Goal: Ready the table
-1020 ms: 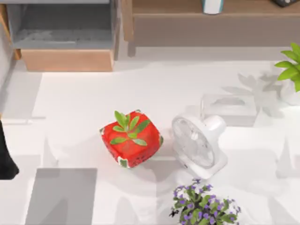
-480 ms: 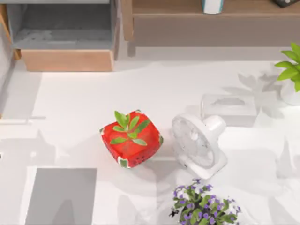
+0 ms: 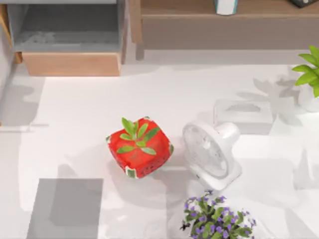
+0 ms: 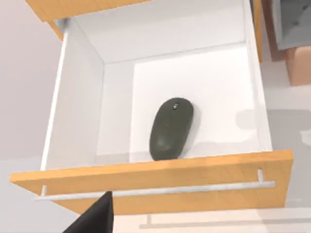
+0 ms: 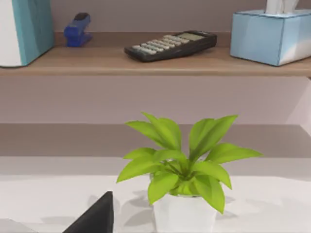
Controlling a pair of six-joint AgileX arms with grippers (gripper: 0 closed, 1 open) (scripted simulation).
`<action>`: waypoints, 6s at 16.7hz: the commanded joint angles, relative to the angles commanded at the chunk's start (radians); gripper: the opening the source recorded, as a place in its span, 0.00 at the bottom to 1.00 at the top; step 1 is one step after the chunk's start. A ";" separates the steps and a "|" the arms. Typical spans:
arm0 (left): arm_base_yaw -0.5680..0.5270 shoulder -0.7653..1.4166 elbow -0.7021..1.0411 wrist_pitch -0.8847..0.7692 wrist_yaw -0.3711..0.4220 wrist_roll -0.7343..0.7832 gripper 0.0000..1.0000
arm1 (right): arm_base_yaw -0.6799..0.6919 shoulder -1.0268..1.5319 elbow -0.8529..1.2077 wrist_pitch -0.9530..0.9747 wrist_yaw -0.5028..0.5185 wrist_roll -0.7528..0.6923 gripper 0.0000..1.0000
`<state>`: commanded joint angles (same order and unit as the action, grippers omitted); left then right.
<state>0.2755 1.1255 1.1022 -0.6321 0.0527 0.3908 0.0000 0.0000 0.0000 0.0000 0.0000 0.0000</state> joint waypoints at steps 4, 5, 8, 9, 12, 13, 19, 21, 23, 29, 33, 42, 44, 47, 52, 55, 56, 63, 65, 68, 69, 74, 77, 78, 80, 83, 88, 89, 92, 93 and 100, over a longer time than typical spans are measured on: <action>0.060 0.505 0.477 -0.261 0.012 0.115 1.00 | 0.000 0.000 0.000 0.000 0.000 0.000 1.00; 0.069 0.630 0.592 -0.324 0.015 0.139 1.00 | 0.000 0.000 0.000 0.000 0.000 0.000 1.00; 0.084 0.978 0.915 -0.497 0.023 0.201 1.00 | 0.000 0.000 0.000 0.000 0.000 0.000 1.00; 0.085 1.080 1.012 -0.548 0.025 0.218 1.00 | 0.000 0.000 0.000 0.000 0.000 0.000 1.00; 0.084 1.327 1.254 -0.677 0.027 0.262 1.00 | 0.000 0.000 0.000 0.000 0.000 0.000 1.00; 0.082 1.390 1.318 -0.710 0.026 0.275 1.00 | 0.000 0.000 0.000 0.000 0.000 0.000 1.00; 0.066 1.549 1.506 -0.792 0.020 0.320 1.00 | 0.000 0.000 0.000 0.000 0.000 0.000 1.00; 0.066 1.549 1.506 -0.792 0.020 0.320 1.00 | 0.000 0.000 0.000 0.000 0.000 0.000 1.00; 0.071 1.550 1.503 -0.790 0.020 0.319 1.00 | 0.000 0.000 0.000 0.000 0.000 0.000 1.00; 0.075 1.526 1.439 -0.751 0.022 0.329 1.00 | 0.000 0.000 0.000 0.000 0.000 0.000 1.00; 0.072 1.526 1.382 -0.695 0.021 0.324 1.00 | 0.000 0.000 0.000 0.000 0.000 0.000 1.00; 0.063 1.540 1.369 -0.664 0.020 0.316 0.77 | 0.000 0.000 0.000 0.000 0.000 0.000 1.00; 0.063 1.540 1.369 -0.664 0.020 0.316 0.62 | 0.000 0.000 0.000 0.000 0.000 0.000 1.00; 0.063 1.540 1.369 -0.664 0.020 0.316 0.40 | 0.000 0.000 0.000 0.000 0.000 0.000 1.00; 0.063 1.540 1.369 -0.664 0.020 0.316 0.02 | 0.000 0.000 0.000 0.000 0.000 0.000 1.00; 0.063 1.540 1.369 -0.664 0.020 0.316 0.00 | 0.000 0.000 0.000 0.000 0.000 0.000 1.00; 0.063 1.540 1.369 -0.664 0.020 0.316 0.00 | 0.000 0.000 0.000 0.000 0.000 0.000 1.00; 0.065 1.531 1.371 -0.666 0.018 0.319 0.00 | 0.000 0.000 0.000 0.000 0.000 0.000 1.00; 0.064 1.497 1.361 -0.667 0.009 0.318 0.00 | 0.000 0.000 0.000 0.000 0.000 0.000 1.00; 0.059 1.403 1.290 -0.656 -0.011 0.306 0.00 | 0.000 0.000 0.000 0.000 0.000 0.000 1.00; 0.054 1.360 1.258 -0.647 -0.016 0.297 0.00 | 0.000 0.000 0.000 0.000 0.000 0.000 1.00; 0.009 1.093 1.064 -0.585 -0.018 0.216 0.00 | 0.000 0.000 0.000 0.000 0.000 0.000 1.00; -0.018 0.932 0.914 -0.557 -0.007 0.141 0.00 | 0.000 0.000 0.000 0.000 0.000 0.000 1.00; -0.027 0.881 0.858 -0.549 -0.003 0.111 0.00 | 0.000 0.000 0.000 0.000 0.000 0.000 1.00; -0.053 0.789 0.738 -0.536 0.001 0.042 0.00 | 0.000 0.000 0.000 0.000 0.000 0.000 1.00; -0.119 0.674 0.544 -0.515 -0.003 -0.085 0.00 | 0.000 0.000 0.000 0.000 0.000 0.000 1.00; -0.295 0.576 0.190 -0.448 -0.042 -0.346 0.00 | 0.000 0.000 0.000 0.000 0.000 0.000 1.00; -0.337 0.562 0.120 -0.426 -0.052 -0.403 0.00 | 0.000 0.000 0.000 0.000 0.000 0.000 1.00; -0.473 0.513 -0.069 -0.347 -0.080 -0.565 0.00 | 0.000 0.000 0.000 0.000 0.000 0.000 1.00; -0.517 0.495 -0.123 -0.318 -0.087 -0.614 0.00 | 0.000 0.000 0.000 0.000 0.000 0.000 1.00; -0.740 0.355 -0.343 -0.142 -0.105 -0.821 0.00 | 0.000 0.000 0.000 0.000 0.000 0.000 1.00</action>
<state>-0.4648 1.4809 0.7588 -0.7743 -0.0524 -0.4300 0.0000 0.0000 0.0000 0.0000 0.0000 0.0000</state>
